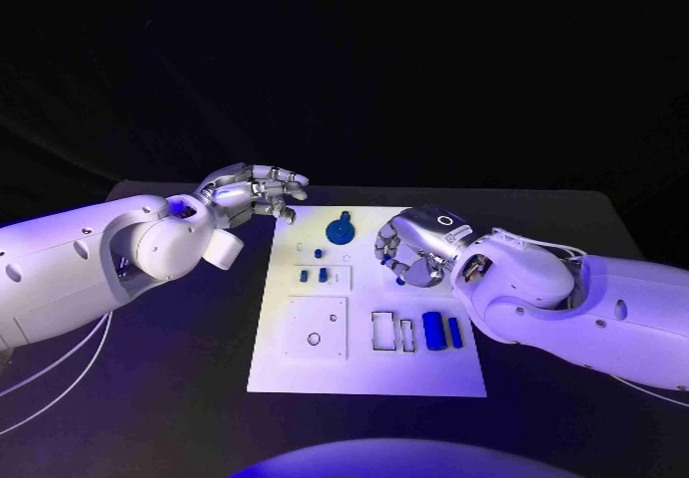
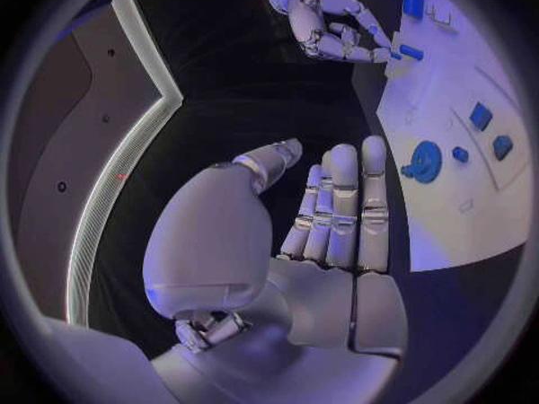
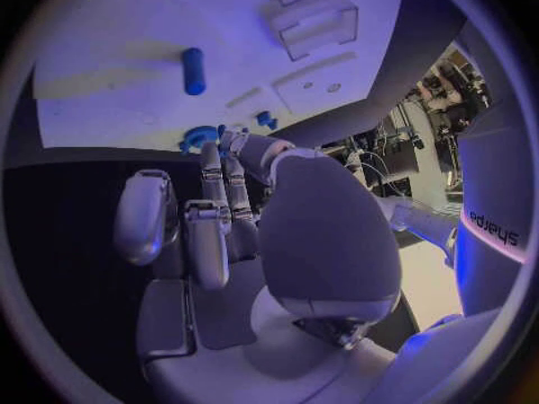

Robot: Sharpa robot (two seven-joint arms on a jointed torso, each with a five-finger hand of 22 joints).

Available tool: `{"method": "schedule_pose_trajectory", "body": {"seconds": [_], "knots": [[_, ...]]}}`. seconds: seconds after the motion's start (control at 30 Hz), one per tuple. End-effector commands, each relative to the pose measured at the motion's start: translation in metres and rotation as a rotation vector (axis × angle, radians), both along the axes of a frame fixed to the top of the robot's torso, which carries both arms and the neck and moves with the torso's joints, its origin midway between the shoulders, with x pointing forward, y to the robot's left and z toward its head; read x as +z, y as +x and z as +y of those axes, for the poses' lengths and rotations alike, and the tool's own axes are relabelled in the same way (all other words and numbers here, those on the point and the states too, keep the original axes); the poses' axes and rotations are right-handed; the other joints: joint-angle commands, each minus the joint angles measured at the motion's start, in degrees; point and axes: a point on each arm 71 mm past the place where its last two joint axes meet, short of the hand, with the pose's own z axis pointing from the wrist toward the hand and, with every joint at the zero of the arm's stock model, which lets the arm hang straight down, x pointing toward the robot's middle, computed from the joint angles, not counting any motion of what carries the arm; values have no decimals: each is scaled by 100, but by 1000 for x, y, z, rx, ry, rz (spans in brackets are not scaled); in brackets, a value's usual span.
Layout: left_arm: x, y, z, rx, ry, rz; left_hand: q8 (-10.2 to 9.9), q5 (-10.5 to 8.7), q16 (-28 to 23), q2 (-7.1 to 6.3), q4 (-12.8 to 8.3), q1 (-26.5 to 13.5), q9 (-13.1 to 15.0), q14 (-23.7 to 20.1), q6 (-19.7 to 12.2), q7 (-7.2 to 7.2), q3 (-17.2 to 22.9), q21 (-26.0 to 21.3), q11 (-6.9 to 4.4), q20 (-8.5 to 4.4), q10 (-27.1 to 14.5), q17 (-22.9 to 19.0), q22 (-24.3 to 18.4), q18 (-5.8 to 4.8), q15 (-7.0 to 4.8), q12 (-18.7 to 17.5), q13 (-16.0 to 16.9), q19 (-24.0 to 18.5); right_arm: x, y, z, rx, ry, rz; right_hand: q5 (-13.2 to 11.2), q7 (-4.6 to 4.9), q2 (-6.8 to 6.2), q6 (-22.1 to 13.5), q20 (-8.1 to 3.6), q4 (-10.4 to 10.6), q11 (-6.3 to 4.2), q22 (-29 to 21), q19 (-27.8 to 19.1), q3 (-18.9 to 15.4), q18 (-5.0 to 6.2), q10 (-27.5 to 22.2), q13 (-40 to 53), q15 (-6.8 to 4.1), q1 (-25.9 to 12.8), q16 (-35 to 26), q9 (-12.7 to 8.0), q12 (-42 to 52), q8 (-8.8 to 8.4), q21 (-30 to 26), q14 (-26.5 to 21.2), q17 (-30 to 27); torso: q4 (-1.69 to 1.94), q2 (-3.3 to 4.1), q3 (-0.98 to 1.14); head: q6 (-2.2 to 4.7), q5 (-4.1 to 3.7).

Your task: Assemble the parts on the task board

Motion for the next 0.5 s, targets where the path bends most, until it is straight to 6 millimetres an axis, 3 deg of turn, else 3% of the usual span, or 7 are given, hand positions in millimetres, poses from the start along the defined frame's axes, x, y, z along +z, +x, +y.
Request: {"method": "schedule_pose_trajectory", "body": {"seconds": [0.03, 0.33, 0.5], "knots": [[1, 0, -3, -3, -10, -16, 16, 29, -33, 32, 1, -5, 7, -6, -57, 2, -28, -29, 20, 13, -6, -5, -5, 59, 20, 14, -5, 38, 0, -8, 15, 54, 16, 7, -38, -5, -2, 33, -46, 8, -258, 297, -11, 44, -71, 295, 12, -29, -74, 34, 10, -26, 39, 1, 392, 501, 7, -9, -11, -30, 93], [0, 1, -10, -4, -16, -17, 31, 52, -36, 40, 1, -7, 12, -4, -70, 4, -28, -37, 20, 13, -6, -9, -9, 60, 21, 17, -9, 43, -18, -22, 44, 126, 38, 50, -59, -3, 9, 19, -46, -12, -255, 283, -23, 70, -64, 291, 16, -28, -75, 34, 18, -46, 30, -30, 392, 498, 0, 6, -21, -62, 280], [1, -1, -15, -7, -21, -19, 31, 52, -36, 40, 1, -7, 12, -4, -70, 4, -28, -37, 20, 13, -6, -9, -9, 60, 21, 17, -9, 43, -31, -26, 51, 139, 39, 80, -60, -2, 11, 18, -47, -15, -255, 282, -24, 73, -64, 290, 16, -28, -75, 33, 19, -48, 28, -33, 391, 496, -1, 6, -19, -89, 295]]}}
